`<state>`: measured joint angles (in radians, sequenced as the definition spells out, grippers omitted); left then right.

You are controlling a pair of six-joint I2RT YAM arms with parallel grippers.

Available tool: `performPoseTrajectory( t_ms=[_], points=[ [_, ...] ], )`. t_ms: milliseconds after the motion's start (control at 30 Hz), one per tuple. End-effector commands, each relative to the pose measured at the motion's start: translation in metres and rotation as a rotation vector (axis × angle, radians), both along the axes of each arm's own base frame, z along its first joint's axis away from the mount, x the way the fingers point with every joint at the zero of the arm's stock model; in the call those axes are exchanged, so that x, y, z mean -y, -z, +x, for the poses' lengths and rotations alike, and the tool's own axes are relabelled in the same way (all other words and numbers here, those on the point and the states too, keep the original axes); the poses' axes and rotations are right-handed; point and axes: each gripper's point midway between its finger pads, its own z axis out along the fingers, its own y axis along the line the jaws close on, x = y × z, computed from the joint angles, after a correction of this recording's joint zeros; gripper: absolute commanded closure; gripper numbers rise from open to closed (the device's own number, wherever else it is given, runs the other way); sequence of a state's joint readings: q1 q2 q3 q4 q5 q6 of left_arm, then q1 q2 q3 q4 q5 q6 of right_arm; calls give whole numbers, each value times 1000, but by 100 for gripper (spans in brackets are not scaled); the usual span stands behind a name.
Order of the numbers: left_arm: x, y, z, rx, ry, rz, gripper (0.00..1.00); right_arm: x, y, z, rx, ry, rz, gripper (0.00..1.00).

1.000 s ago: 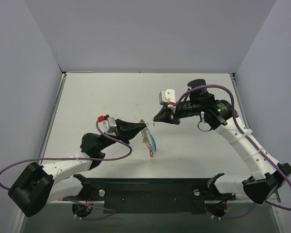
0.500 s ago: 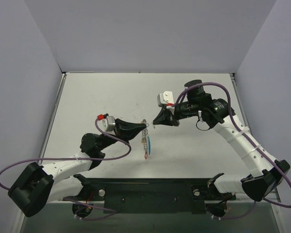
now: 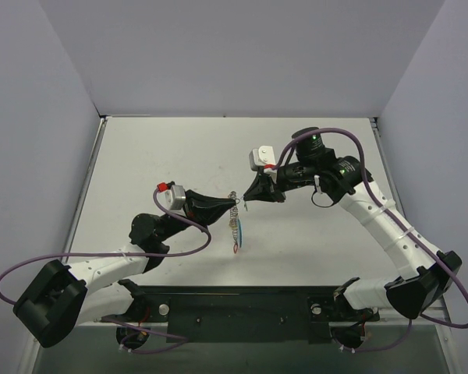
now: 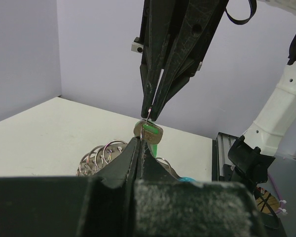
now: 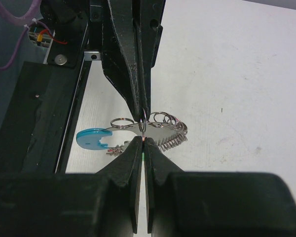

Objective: Put the keys on the keyring

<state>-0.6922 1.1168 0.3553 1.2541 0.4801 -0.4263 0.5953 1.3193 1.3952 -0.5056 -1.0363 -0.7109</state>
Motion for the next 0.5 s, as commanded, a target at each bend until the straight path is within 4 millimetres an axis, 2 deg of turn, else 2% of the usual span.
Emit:
performPoseTrajectory(
  t_ms=[0, 467],
  points=[
    [-19, -77, -25, 250, 14, -215, 100, -5, -15, -3, 18, -32, 34, 100],
    [-18, -76, -24, 251, 16, -212, 100, -8, -11, -3, 8, -33, 25, 100]
  ],
)
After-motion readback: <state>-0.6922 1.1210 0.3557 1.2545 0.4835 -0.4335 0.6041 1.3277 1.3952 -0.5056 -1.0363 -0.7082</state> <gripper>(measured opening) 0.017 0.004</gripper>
